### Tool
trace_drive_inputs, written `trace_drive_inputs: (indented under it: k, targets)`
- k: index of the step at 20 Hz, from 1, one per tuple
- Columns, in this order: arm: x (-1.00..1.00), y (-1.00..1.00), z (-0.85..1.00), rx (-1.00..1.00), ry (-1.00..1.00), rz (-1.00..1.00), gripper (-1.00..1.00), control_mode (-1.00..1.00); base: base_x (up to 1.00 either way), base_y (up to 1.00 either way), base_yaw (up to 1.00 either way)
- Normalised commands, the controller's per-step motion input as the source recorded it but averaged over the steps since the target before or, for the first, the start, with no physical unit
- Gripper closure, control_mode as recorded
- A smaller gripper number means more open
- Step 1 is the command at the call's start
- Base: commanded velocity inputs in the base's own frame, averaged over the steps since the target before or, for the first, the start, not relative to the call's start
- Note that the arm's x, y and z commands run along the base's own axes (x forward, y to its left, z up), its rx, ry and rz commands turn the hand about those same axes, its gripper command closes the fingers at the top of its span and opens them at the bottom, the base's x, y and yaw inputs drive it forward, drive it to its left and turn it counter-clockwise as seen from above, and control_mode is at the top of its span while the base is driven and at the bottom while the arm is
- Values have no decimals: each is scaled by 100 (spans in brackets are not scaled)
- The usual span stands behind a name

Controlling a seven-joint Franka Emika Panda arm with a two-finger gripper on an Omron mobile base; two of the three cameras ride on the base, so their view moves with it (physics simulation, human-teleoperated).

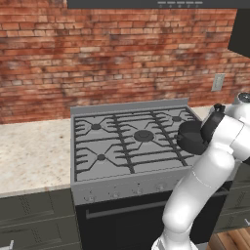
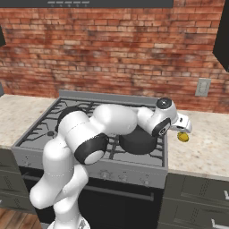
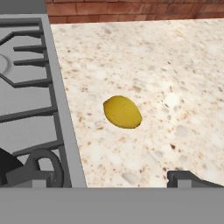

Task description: Turn on the burner for the pot on the stove. Wait thirty seconds for the pot to heat up. Then add the lemon to the pot.

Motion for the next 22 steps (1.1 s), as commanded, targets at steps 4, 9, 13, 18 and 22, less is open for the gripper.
trace_drive_inputs:
  k: [4,9,13,18,22]
  targets:
    - [0,0,0,1,0,-6,-100,-100,0,0,0]
    - [1,0,0,1,2,-1,-100,-100,0,0,0]
    - [0,-1,0,3,0,-1,-100,-100,0,0,0]
    - [0,-2,0,0,0,0,-100,-100,0,0,0]
    - [14,-23,0,3,0,-2,-100,-100,0,0,0]
